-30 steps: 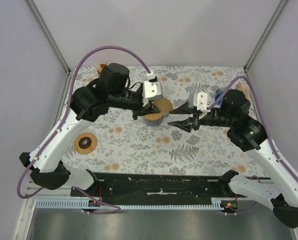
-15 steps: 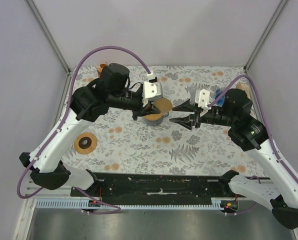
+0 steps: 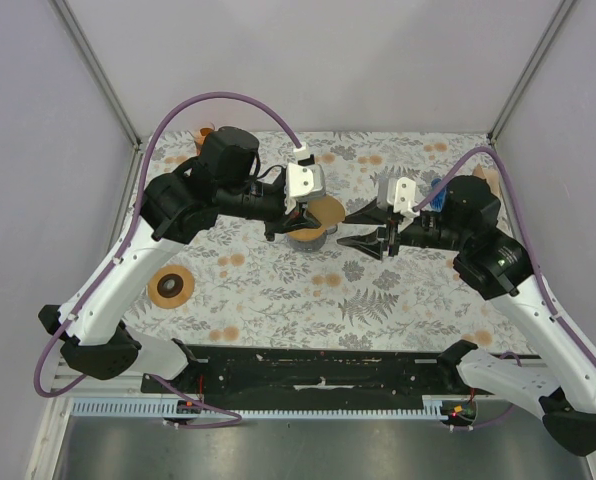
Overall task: Place the coffee filter in the dripper
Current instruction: Adjust the coffee filter.
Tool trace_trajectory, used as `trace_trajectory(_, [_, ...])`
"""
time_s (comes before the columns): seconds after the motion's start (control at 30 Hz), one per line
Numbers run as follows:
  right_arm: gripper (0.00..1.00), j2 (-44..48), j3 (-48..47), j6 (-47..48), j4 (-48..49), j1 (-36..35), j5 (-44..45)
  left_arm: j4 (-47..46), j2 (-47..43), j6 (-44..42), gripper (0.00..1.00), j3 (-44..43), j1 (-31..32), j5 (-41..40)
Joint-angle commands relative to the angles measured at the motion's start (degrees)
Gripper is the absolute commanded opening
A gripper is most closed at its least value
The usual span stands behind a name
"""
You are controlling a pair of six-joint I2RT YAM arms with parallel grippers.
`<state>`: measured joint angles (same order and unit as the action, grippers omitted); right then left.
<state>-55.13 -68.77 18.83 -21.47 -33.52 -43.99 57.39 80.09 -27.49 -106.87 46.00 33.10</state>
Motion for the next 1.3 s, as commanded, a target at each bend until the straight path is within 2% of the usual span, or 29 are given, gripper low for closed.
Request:
trace_trajectory(0.0, [0.48,0.2,-2.68,-0.81,2.05,0.12,-2.23,0.1,-1.26,-1.69,0.02,-1.5,0.14,0.91])
trace_trajectory(0.2, [0.41,-1.2,-3.56,-3.53,3.1,0.12,-7.95,-0.17,-0.99,-1.61,0.02,-1.85,0.14,0.65])
trace_trajectory(0.47, [0.33,-1.99,-3.3,-6.52,5.39,0.12,-9.45,-0.61,-0.91,-1.26,0.02,-1.94,0.14,0.03])
trace_trajectory(0.63, [0.27,-3.92,-3.03,-11.96,10.57,-0.06,-5.42,-0.7,-0.82,-1.26,0.02,-1.94,0.14,0.38])
trace_trajectory(0.77, [0.23,-5.69,-4.35,-13.56,10.4,-0.23,2.75,-0.78,-0.82,-0.9,0.02,-2.2,0.14,0.82])
trace_trajectory(0.87, [0.21,-5.86,-4.44,-13.56,10.49,-0.23,3.91,-0.52,-1.08,-1.25,0.02,-2.03,0.14,0.91])
trace_trajectory(0.9, [0.2,-5.86,-4.44,-13.82,10.66,-0.23,2.86,-0.43,-1.08,-1.26,0.02,-1.94,0.14,1.0])
trace_trajectory(1.03, [0.02,-5.95,-3.65,-14.09,12.16,-0.41,-1.62,-0.52,-0.82,-1.08,0.02,-2.03,0.14,1.53])
trace_trajectory(1.17, [0.0,-3.58,-0.93,-10.76,12.95,-0.41,-3.21,-0.87,-1.08,-0.12,0.02,-2.11,0.06,0.48])
trace_trajectory(1.2, [0.0,-2.71,-0.05,-9.26,12.78,-0.41,-2.34,-0.78,-1.08,0.32,0.06,-2.11,0.06,0.12])
trace_trajectory(1.27, [0.0,-1.04,1.53,-5.14,11.46,-0.32,1.43,-0.87,-1.17,1.29,0.25,-2.03,-0.21,-0.41])
